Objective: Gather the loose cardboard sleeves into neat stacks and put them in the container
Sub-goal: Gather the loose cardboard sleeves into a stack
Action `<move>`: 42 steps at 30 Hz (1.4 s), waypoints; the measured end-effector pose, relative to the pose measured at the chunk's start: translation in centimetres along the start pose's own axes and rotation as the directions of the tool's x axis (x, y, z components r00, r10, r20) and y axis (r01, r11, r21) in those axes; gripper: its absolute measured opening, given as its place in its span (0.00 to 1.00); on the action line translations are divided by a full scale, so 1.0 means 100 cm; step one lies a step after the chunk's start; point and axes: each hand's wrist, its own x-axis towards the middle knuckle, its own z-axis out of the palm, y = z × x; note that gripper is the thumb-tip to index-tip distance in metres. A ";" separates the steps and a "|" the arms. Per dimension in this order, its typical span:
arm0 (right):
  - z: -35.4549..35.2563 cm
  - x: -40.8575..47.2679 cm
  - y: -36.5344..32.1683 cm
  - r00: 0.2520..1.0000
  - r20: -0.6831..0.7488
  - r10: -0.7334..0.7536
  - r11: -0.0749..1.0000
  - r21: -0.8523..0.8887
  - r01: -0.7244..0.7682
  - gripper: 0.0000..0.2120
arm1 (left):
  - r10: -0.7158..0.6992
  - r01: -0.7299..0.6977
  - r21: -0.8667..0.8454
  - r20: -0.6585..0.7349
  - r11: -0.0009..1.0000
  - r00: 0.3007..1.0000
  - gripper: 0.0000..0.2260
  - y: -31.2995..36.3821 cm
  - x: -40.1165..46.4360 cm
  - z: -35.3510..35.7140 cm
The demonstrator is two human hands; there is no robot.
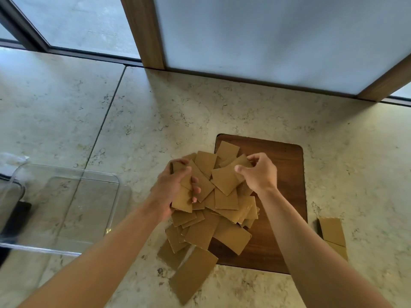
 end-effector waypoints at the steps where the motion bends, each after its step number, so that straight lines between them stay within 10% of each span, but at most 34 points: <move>1: -0.005 -0.001 0.002 0.998 -0.029 0.048 0.995 0.086 -0.046 0.21 | 0.004 -0.004 -0.001 0.009 1.000 1.000 0.04 -0.001 0.000 0.003; 5: -0.025 -0.024 0.004 0.970 0.213 0.117 0.689 0.686 -0.234 0.28 | 0.043 -0.045 0.129 0.018 0.991 0.999 0.16 -0.008 0.002 0.020; 8: -0.017 -0.059 0.001 0.921 0.383 -0.074 0.650 0.718 -0.247 0.29 | 0.058 -0.068 0.288 0.043 0.955 0.997 0.20 -0.015 -0.001 0.035; 12: 0.023 -0.102 -0.002 0.871 0.402 -0.283 0.952 0.226 0.205 0.17 | 0.048 -0.018 0.300 -0.092 0.954 0.995 0.08 -0.019 0.000 0.034; 14: 0.032 -0.106 0.005 0.875 0.282 -0.393 0.907 -0.040 0.420 0.17 | -0.003 0.009 0.088 -0.060 0.996 0.998 0.12 -0.015 0.000 0.028; 17: 0.024 -0.086 0.010 0.975 -0.067 -0.213 0.966 -0.164 0.199 0.24 | 0.022 -0.033 -0.232 -0.050 0.972 0.999 0.23 -0.009 -0.001 0.011; 20: 0.026 -0.072 0.014 0.995 0.054 -0.085 0.919 -0.381 0.100 0.34 | 0.026 -0.025 -0.262 -0.002 0.965 1.000 0.26 -0.006 -0.004 -0.001; 25: 0.012 -0.053 0.015 0.996 -0.081 -0.045 0.997 0.061 0.050 0.08 | -0.105 0.101 -0.163 -0.012 0.982 0.994 0.23 0.001 -0.006 -0.003; 29: -0.006 -0.053 0.010 0.996 0.061 0.070 0.868 0.488 -0.091 0.09 | -0.122 0.127 -0.063 0.082 0.990 0.989 0.20 -0.001 -0.003 0.005; 37: -0.025 -0.077 -0.009 0.882 0.222 -0.416 0.747 0.637 0.191 0.15 | -0.420 0.397 0.141 0.254 0.907 0.871 0.45 -0.007 -0.008 0.024; 42: -0.028 -0.084 -0.014 0.717 0.375 -0.587 0.798 0.418 0.434 0.15 | -0.315 0.288 0.135 0.277 0.948 0.908 0.32 -0.003 -0.009 0.018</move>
